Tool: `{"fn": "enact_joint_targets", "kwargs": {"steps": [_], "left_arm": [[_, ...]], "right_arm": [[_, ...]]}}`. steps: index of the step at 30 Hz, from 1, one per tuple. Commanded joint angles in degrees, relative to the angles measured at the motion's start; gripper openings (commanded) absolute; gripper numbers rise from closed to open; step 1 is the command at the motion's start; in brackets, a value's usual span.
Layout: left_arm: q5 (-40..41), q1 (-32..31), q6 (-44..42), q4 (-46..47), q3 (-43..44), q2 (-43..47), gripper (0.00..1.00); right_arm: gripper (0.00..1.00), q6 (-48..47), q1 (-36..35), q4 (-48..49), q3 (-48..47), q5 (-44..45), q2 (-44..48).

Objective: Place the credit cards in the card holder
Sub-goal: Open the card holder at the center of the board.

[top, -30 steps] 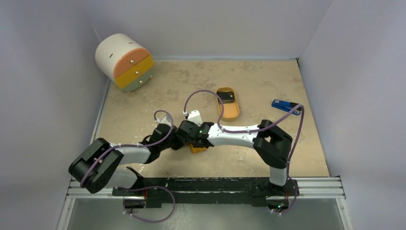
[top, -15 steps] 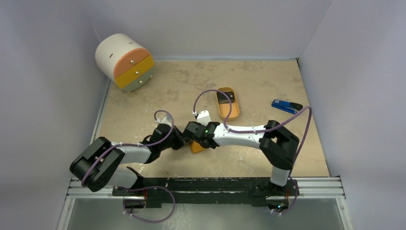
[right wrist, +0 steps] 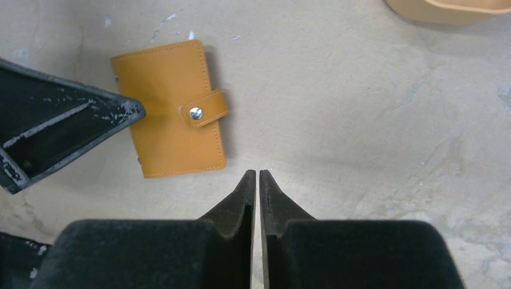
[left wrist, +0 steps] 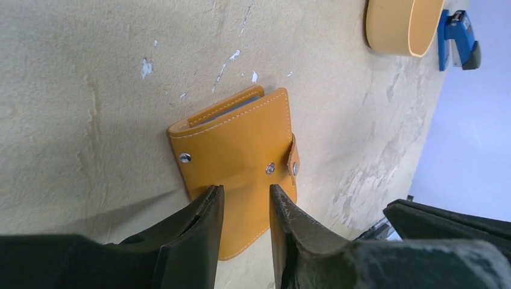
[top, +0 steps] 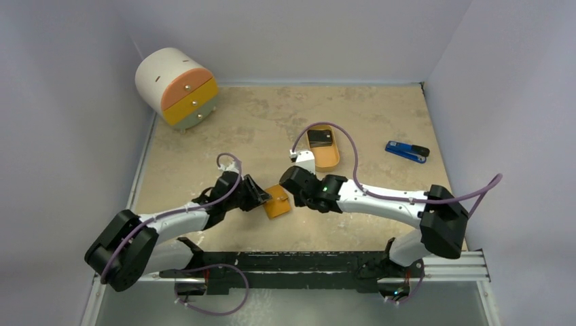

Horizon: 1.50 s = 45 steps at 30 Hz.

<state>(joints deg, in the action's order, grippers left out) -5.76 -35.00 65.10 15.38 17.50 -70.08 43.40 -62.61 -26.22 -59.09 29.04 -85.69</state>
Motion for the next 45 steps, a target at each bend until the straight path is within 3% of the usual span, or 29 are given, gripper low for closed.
{"fn": "enact_joint_targets", "kwargs": {"steps": [1,3,4,10,15,23,36,41,45], "left_arm": [[3.0,0.0,-4.5,-11.4,4.8,3.5,0.34],[3.2,0.0,-4.7,-12.4,5.4,3.6,0.34],[3.5,0.0,-4.7,-12.5,5.5,3.4,0.33],[3.6,0.0,-3.9,-10.8,5.1,0.4,0.24],[4.0,0.0,-4.0,-10.4,4.3,-0.6,0.21],[4.0,0.0,-3.4,-8.9,2.8,-1.5,0.18],[4.0,0.0,-2.6,-6.5,1.7,-3.4,0.17],[4.0,0.0,-2.5,-6.5,1.8,-3.4,0.17],[4.0,0.0,-2.5,-6.7,1.7,-3.2,0.17]], "right_arm": [[0.22,-4.0,0.0,8.1,2.2,-4.3,2.2],[0.45,-6.6,0.0,11.2,1.5,-5.2,1.5],[0.5,-7.2,0.0,11.2,0.6,-6.1,0.4],[0.65,-9.1,0.0,10.5,-5.0,-7.4,-7.0],[0.66,-9.3,0.0,8.7,-8.6,-9.0,-12.6],[0.6,-7.6,0.6,2.6,-13.6,-4.4,-18.8],[0.39,-5.8,2.8,2.8,-8.8,-3.9,-16.4],[0.29,-5.7,3.2,3.2,-7.7,-4.3,-15.9],[0.16,-5.5,3.5,3.7,-6.9,-4.8,-15.4]]}}
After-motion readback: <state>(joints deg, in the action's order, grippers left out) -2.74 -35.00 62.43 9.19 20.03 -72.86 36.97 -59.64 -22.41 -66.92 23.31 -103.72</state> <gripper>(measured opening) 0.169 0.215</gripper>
